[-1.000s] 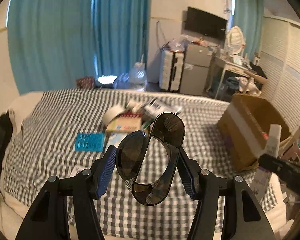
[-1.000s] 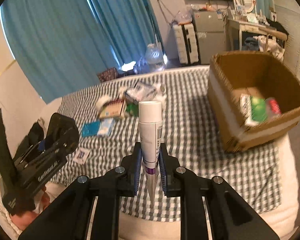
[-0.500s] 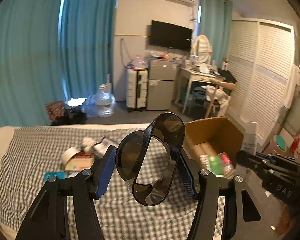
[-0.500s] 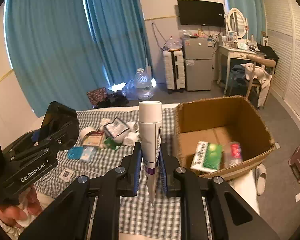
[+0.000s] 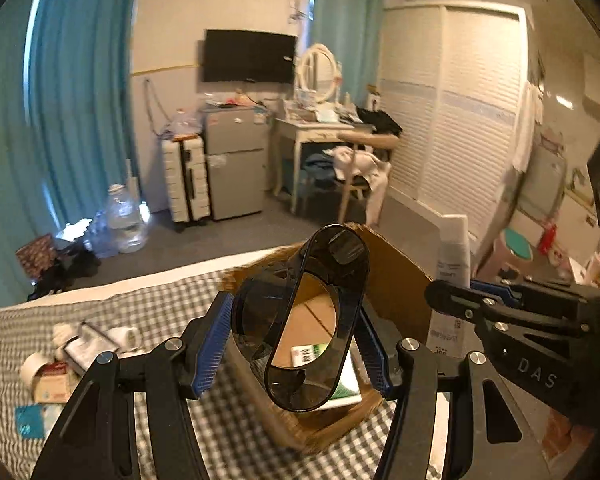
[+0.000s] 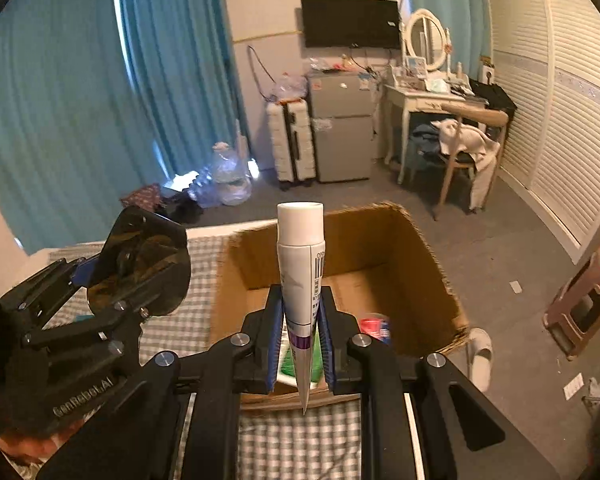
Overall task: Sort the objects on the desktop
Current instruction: 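Open both tools to drop the case and tube into the cardboard box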
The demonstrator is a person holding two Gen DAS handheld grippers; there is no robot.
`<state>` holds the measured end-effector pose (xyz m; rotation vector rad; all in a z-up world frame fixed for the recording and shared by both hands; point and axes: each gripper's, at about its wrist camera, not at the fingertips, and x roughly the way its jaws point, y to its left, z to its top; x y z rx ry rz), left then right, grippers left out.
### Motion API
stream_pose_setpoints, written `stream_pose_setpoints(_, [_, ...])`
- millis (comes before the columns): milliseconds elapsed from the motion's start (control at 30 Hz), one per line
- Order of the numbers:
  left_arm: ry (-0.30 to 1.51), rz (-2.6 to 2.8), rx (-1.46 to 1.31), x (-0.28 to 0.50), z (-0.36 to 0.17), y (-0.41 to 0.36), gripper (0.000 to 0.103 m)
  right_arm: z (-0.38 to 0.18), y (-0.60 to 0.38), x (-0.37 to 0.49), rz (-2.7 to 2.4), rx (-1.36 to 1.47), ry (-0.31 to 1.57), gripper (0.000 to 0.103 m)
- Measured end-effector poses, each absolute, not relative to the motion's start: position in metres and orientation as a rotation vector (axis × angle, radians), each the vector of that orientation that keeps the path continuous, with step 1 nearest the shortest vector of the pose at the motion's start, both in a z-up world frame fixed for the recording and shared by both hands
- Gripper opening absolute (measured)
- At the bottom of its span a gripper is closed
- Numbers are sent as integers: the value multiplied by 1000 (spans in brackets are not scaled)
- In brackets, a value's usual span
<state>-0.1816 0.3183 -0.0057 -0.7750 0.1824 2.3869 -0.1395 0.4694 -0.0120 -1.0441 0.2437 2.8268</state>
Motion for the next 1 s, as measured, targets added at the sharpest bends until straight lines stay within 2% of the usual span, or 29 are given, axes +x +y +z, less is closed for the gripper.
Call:
stream_pose_setpoints(300, [268,2318,-870,-206,-64,355,63,-70,515,-182,2743,-1185,295,16])
stream_pose_setpoints(433, [250,2353,-858,-213,-67,353,80,-83,528,-195,2734,-1203,339,16])
stream_pose_setpoints(500, [213,2379,-859,-217,-64,345,84,-83,530,-201,2730,-1190,350,17])
stream_pose_setpoints(567, [174,2402,-859,-220,-60,332,85,-79,528,-204,2723,-1149,351,61])
stream_pose_setpoints(600, [162,2418,-854,-221,-56,325,85,-77,527,-204,2706,-1128,349,97])
stream_pose_setpoints(667, [160,2458,-838,-222,-49,311,86,-68,520,-199,2723,-1037,343,98])
stream_pose_setpoints(733, [177,2509,-815,-218,-40,293,96,-56,510,-194,2750,-994,316,98])
stream_pose_setpoints(867, [196,2609,-756,-206,-19,251,103,-34,481,-180,2791,-934,277,98])
stream_pose_setpoints(1000, [190,2689,-734,-187,4,205,103,-6,443,-161,2842,-875,280,98])
